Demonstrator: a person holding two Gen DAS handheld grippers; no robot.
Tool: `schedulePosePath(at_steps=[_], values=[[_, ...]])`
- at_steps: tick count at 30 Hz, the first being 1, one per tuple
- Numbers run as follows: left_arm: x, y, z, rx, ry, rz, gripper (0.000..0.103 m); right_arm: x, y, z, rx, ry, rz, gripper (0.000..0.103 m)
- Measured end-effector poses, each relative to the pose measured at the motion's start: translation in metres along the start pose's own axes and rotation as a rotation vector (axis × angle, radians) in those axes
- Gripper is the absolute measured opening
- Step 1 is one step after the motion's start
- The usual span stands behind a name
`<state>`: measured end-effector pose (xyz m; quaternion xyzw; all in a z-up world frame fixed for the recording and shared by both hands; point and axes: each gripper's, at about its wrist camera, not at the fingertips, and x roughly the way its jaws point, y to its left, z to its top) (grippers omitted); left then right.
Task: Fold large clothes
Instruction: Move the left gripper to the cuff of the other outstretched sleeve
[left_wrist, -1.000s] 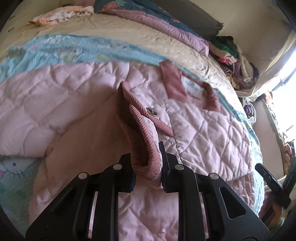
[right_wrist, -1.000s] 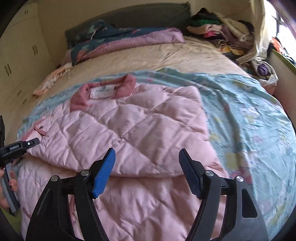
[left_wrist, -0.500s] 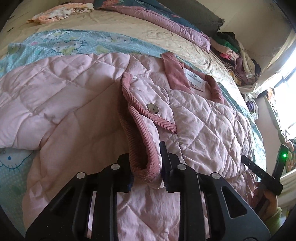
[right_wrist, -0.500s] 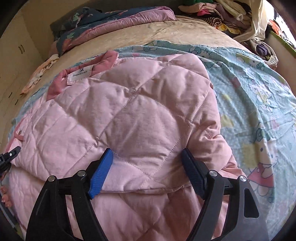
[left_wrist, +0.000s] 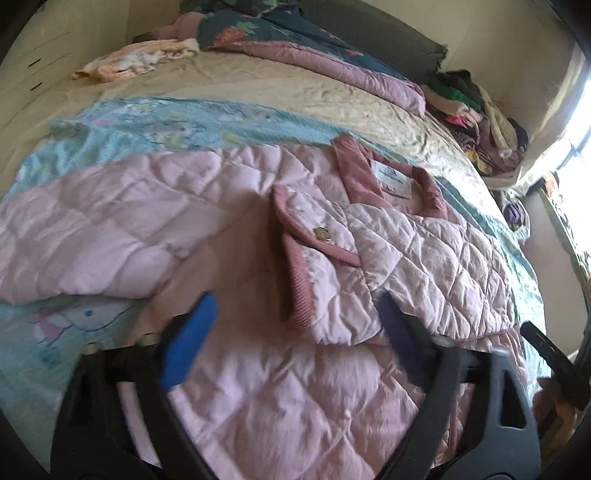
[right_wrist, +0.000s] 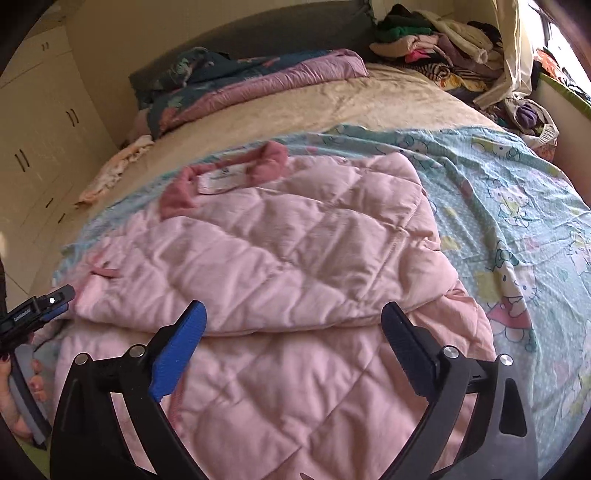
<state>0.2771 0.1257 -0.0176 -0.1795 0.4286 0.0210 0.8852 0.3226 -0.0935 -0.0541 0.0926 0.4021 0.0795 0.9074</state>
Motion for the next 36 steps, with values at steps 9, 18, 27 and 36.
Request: schedulePosePath(at_steps=[9,18,27,36], values=[[-0.039,0.025,-0.002,-0.056,-0.063,0.085,0.094,-0.032,0.039,-0.003,-0.043,-0.04,0.038,0.099],[-0.061,0.056,-0.01,-0.104,-0.074,0.124,0.094,-0.04,0.084,-0.004,-0.113,-0.052,0.071,0.099],[-0.071,0.085,-0.017,-0.161,-0.081,0.13,0.094,-0.041,0.13,-0.005,-0.186,-0.054,0.106,0.099],[-0.081,0.115,-0.024,-0.21,-0.084,0.155,0.094,-0.037,0.173,-0.008,-0.244,-0.046,0.145,0.099]])
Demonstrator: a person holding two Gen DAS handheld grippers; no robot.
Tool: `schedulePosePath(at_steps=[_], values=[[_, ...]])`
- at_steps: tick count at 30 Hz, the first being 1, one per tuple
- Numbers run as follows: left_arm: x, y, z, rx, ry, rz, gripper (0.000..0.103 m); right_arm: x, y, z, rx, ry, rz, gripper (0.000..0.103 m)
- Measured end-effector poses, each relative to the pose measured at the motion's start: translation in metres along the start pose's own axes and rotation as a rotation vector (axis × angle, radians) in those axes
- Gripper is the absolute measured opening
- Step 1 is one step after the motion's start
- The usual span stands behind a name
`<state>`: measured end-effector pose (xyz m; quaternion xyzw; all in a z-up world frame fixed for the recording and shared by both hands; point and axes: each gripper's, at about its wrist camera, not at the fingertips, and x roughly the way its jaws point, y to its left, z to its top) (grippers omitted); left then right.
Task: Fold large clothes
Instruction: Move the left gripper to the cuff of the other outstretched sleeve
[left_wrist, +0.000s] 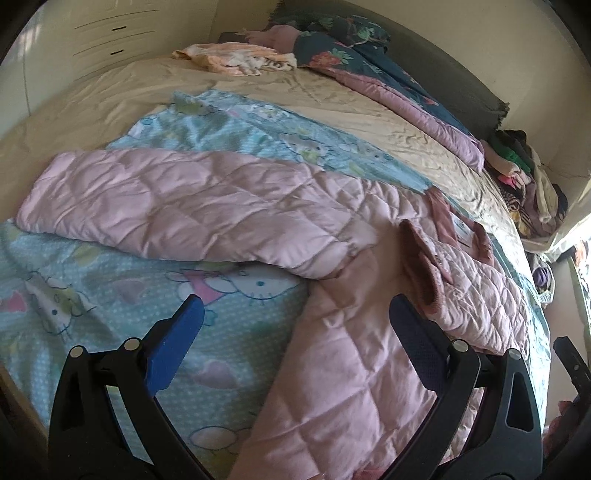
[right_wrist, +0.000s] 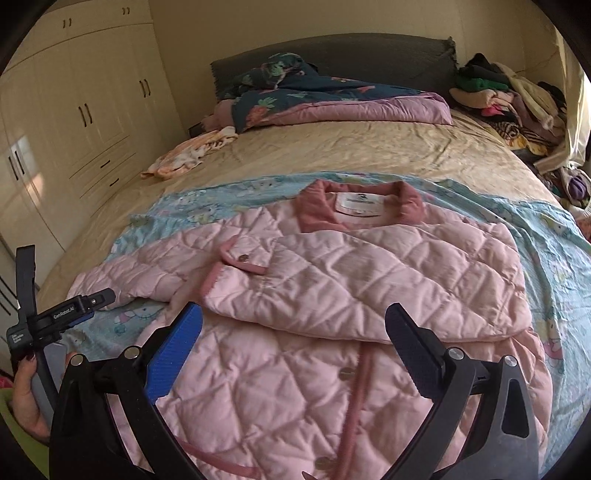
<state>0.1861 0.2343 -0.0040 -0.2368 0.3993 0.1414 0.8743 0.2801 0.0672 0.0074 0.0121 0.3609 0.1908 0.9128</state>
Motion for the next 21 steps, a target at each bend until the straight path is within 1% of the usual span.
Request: schedulePosePath(at_steps=[5,9,16,19,21], values=[[-0.003,0.018,0.001,-0.024,-0.01,0.012,0.094,0.005,0.021,0.003,-0.033,0.004,0.012,0.099],[-0.002,0.032,0.0,-0.05,-0.005,0.007,0.094,0.012,0.037,0.005,-0.055,0.009,0.024,0.099],[-0.001,0.053,0.002,-0.073,-0.009,0.031,0.094,0.027,0.071,0.008,-0.11,0.025,0.051,0.099],[-0.001,0.061,0.003,-0.074,-0.016,0.056,0.094,0.034,0.083,0.008,-0.126,0.037,0.066,0.099],[-0.001,0.067,0.003,-0.085,-0.018,0.055,0.094,0.038,0.091,0.008,-0.137,0.043,0.077,0.099]])
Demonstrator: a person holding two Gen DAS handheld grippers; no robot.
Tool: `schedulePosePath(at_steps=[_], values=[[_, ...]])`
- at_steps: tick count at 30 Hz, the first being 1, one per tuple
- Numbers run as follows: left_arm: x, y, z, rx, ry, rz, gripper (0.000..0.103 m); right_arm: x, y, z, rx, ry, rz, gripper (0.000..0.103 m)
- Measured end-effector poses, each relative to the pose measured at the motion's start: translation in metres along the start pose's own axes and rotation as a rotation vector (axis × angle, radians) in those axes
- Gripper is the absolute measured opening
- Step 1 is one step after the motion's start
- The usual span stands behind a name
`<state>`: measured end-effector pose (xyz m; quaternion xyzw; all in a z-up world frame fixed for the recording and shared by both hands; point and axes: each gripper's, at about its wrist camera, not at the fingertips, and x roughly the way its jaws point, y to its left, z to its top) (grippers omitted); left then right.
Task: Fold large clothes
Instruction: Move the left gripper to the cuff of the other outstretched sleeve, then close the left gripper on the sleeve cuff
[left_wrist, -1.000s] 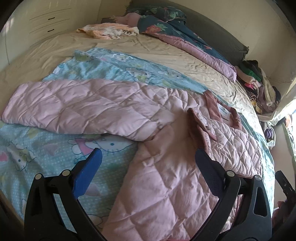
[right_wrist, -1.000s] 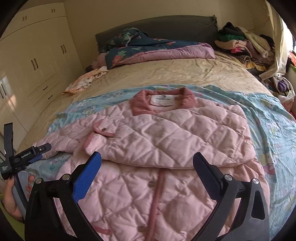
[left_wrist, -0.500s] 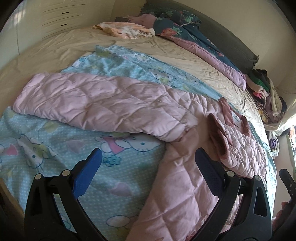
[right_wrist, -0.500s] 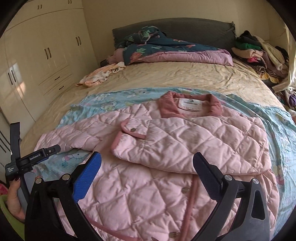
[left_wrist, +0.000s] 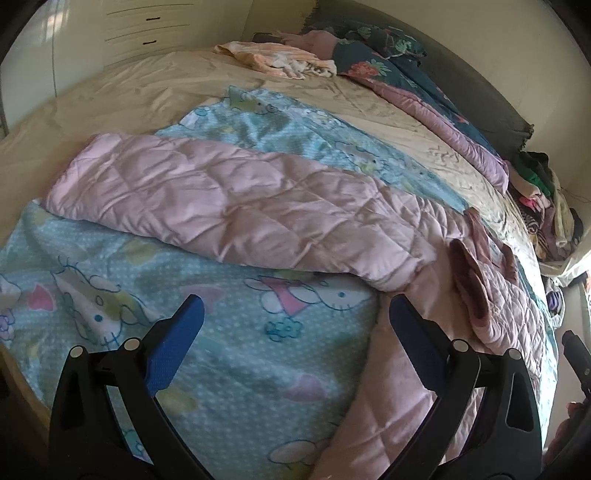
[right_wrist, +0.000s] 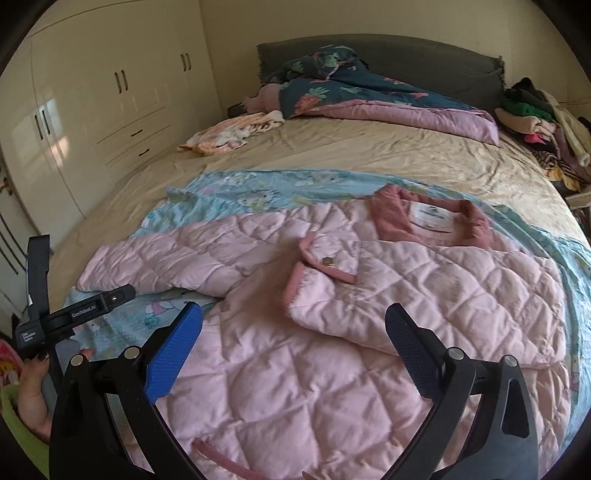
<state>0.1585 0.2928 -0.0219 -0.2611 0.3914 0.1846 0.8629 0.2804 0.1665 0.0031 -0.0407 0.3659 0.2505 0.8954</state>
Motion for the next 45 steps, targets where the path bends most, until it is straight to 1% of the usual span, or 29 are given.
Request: schedulePosePath(at_steps=[12,19,22,24,29,30,37,39,42,45], values=[[0.018,0.036,0.0,-0.064,0.015,0.016,0.094,0.035,0.049,0.007,-0.081,0.049,0.043,0.099],[0.028,0.055,0.001,-0.12,0.018,0.026,0.094,0.049,0.061,0.003,-0.091,0.074,0.064,0.099],[0.03,0.065,0.002,-0.155,0.005,0.014,0.094,0.053,0.064,0.001,-0.102,0.088,0.068,0.099],[0.031,0.073,0.003,-0.184,-0.005,0.02,0.094,0.055,0.066,0.001,-0.112,0.088,0.069,0.099],[0.041,0.097,0.007,-0.26,-0.016,0.023,0.094,0.056,0.07,0.002,-0.121,0.083,0.07,0.099],[0.044,0.103,0.01,-0.28,-0.018,0.013,0.094,0.056,0.07,0.002,-0.121,0.082,0.074,0.099],[0.054,0.128,0.036,-0.338,-0.066,0.021,0.093,0.062,0.066,-0.002,-0.109,0.1,0.07,0.099],[0.058,0.139,0.044,-0.375,-0.069,0.028,0.091,0.06,0.062,-0.004,-0.1,0.101,0.064,0.099],[0.062,0.153,0.055,-0.406,-0.077,0.051,0.09,0.057,0.054,-0.004,-0.089,0.101,0.052,0.099],[0.066,0.165,0.06,-0.441,-0.079,0.075,0.083,0.052,0.046,-0.004,-0.07,0.093,0.041,0.099]])
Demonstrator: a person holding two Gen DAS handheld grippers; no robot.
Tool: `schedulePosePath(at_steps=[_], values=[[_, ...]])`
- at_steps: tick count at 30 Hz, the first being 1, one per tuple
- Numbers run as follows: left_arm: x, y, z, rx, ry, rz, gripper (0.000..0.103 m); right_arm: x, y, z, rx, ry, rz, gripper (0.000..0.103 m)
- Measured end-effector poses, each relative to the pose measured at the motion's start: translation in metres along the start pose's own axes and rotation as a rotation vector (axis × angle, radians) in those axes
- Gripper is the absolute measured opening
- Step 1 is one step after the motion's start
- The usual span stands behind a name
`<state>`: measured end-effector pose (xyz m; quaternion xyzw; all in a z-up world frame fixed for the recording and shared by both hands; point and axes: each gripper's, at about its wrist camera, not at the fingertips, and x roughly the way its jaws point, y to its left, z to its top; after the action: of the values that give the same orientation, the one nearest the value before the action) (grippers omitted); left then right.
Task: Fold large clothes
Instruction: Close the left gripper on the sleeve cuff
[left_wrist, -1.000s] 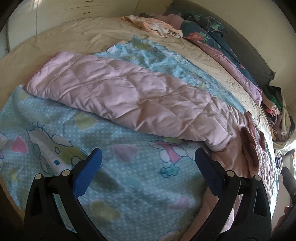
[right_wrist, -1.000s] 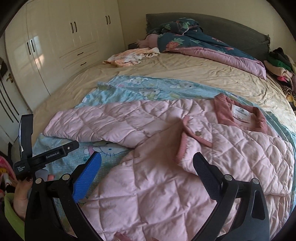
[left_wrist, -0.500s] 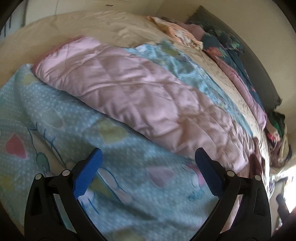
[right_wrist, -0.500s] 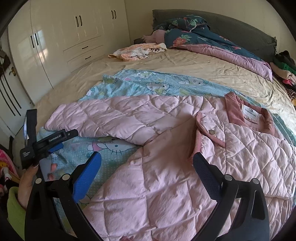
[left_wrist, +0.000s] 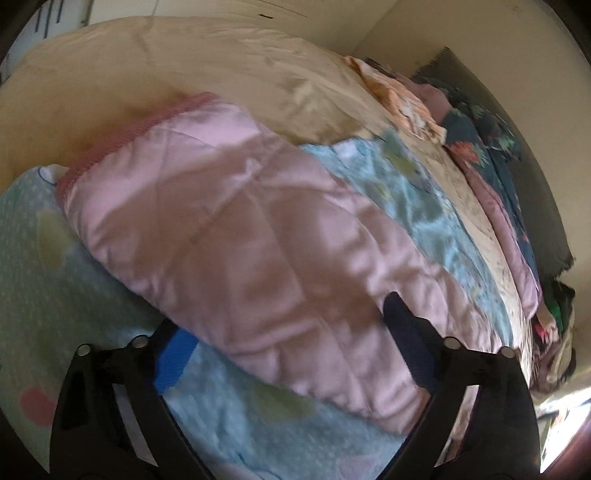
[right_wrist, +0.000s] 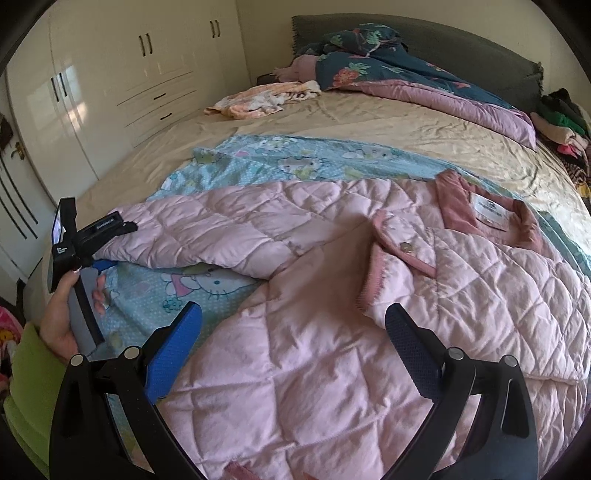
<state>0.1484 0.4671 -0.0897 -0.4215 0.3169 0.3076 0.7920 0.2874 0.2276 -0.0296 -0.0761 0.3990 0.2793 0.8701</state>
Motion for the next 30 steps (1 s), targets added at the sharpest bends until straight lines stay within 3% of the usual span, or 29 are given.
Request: schedulePosePath(at_steps=[2,3,6,9,20,30], values=[[0.001,0.001,0.004,-0.004,-0.006,0.018,0.078,-0.007,-0.006,0.0,0.019,-0.013,0.0,0.099],[0.0,0.001,0.007,-0.001,-0.009,0.034,0.071,-0.01,-0.009,-0.001,0.025,-0.018,-0.002,0.099],[-0.008,0.001,0.013,-0.009,-0.04,0.031,0.037,-0.016,-0.017,-0.003,0.033,-0.026,-0.017,0.099],[-0.024,-0.006,0.017,0.009,-0.07,-0.005,0.023,-0.025,-0.025,-0.004,0.052,-0.04,-0.025,0.099],[-0.111,-0.072,0.012,0.16,-0.197,-0.124,0.014,-0.074,-0.044,-0.011,0.101,-0.115,-0.03,0.099],[-0.165,-0.13,-0.008,0.28,-0.259,-0.221,0.012,-0.112,-0.071,-0.028,0.16,-0.163,-0.051,0.099]])
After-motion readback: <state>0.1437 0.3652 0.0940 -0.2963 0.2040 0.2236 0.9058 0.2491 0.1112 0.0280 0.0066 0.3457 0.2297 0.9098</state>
